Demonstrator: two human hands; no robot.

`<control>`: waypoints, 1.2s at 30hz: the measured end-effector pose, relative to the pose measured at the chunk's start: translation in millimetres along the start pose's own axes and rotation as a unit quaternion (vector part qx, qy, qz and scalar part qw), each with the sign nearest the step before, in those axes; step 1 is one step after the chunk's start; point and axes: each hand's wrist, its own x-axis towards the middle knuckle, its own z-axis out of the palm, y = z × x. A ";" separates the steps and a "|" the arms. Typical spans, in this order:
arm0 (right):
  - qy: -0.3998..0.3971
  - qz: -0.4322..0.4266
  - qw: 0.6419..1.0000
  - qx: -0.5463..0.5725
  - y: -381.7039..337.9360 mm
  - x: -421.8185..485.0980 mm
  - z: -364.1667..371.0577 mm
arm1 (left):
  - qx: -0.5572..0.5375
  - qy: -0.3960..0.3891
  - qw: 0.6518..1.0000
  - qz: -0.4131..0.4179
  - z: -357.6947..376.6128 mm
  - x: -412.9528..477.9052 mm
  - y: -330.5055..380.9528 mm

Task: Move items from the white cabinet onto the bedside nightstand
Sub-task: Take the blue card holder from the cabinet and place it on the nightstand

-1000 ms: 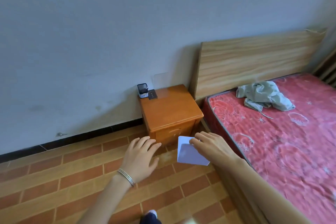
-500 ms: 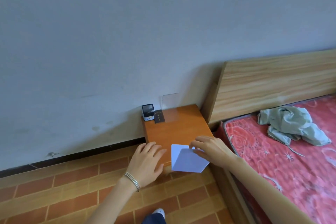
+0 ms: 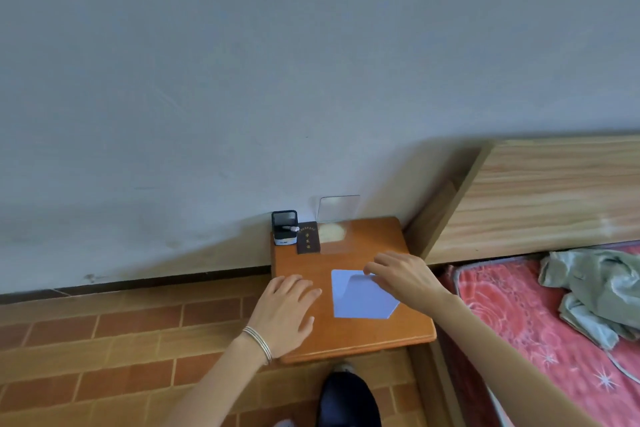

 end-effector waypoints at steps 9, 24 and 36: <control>-0.070 0.001 0.997 -0.023 130.3 32.4 70.3 | -0.002 -0.030 0.998 -0.055 61.4 110.7 9.2; 0.066 0.026 0.996 0.053 200.3 44.8 192.4 | -0.012 -0.123 0.986 -0.112 192.3 206.5 -15.7; 0.120 0.339 0.838 0.411 190.4 1.0 230.6 | -0.012 -0.124 0.989 -0.084 246.6 235.9 -40.7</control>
